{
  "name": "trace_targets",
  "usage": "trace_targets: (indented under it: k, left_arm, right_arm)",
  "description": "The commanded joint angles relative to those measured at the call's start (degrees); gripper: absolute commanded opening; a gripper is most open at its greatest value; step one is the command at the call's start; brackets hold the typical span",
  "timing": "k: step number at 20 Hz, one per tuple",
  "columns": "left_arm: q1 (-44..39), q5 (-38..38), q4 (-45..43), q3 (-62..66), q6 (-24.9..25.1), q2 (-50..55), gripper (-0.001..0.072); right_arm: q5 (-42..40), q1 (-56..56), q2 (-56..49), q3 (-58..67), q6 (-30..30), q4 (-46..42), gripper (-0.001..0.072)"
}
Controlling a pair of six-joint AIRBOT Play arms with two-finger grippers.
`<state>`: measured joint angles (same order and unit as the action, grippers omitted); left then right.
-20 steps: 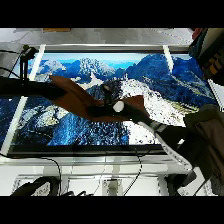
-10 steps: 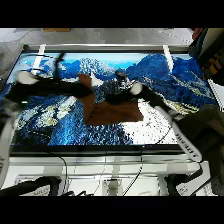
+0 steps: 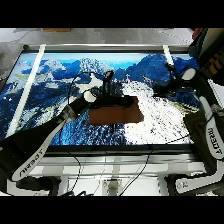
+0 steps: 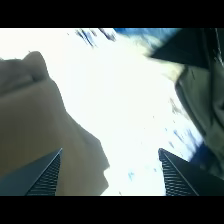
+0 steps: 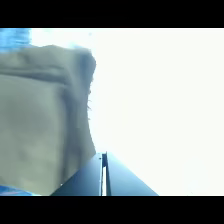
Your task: Fold the clothes and pants, and hang the long-sleeved shirts on hangers.
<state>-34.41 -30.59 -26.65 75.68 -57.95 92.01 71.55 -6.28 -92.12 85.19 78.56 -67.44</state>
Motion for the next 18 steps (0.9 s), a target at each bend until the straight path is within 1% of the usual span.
trace_targets:
  k: [1, 2, 3, 4, 6, 7, 8, 10, 11, 14, 17, 18]
  left_arm:
    - [1.27, 2.12, 0.15, 0.04, 0.52, -0.37, 0.0719]
    - [2.58, 0.92, 0.13, 0.04, 0.50, -0.94, 0.0719]
    - [3.98, -0.33, 0.13, 0.04, 0.52, -1.44, 0.0719]
    - [5.09, -1.07, 0.15, 0.04, 0.52, -1.84, 0.0719]
    - [6.80, -1.97, 0.11, 0.04, 0.55, -2.27, 0.0719]
    - [7.39, -2.23, 0.13, 0.04, 0.55, -2.34, 0.0719]
    - [7.65, -2.29, 0.11, 0.04, 0.55, -2.34, 0.0719]
    - [7.72, -2.27, 0.09, 0.04, 0.57, -2.34, 0.0719]
    - [7.72, -2.27, -0.13, 0.04, 0.57, -2.34, 0.0719]
    - [7.72, -3.17, -2.82, 0.04, 0.55, -2.34, 0.0719]
    - [7.72, -4.11, -4.85, 0.04, 0.52, -2.34, 0.0719]
    - [7.72, -4.24, -4.83, 0.04, 0.52, -2.34, 0.0719]
  right_arm:
    - [5.03, -6.47, 0.28, -4.79, -14.19, 3.08, 0.0008]
    - [6.16, -7.32, 0.28, -8.04, -21.57, 8.70, 0.0008]
    - [6.01, -7.74, 0.24, -11.26, -25.86, 14.16, 0.0009]
    - [3.39, -7.72, 0.17, -14.43, -26.86, 18.60, 0.0042]
    - [-5.20, -6.45, 0.15, -20.33, -25.77, 25.44, 0.0581]
    - [-9.42, -5.31, -0.07, -22.47, -23.85, 27.63, 0.0618]
    - [-12.37, -3.85, -0.72, -23.52, -21.77, 28.52, 0.0618]
    - [-15.13, -0.57, -3.23, -23.63, -15.72, 28.98, 0.0618]
    - [-15.93, 1.09, -4.42, -23.63, -14.88, 29.92, 0.0618]
    - [-16.31, 5.86, -7.26, -23.63, -15.10, 35.78, 0.0621]
    - [-17.33, 10.03, -8.13, -22.75, -15.52, 35.65, 0.0620]
    - [-17.35, 11.30, -8.17, -22.18, -16.74, 35.69, 0.0620]
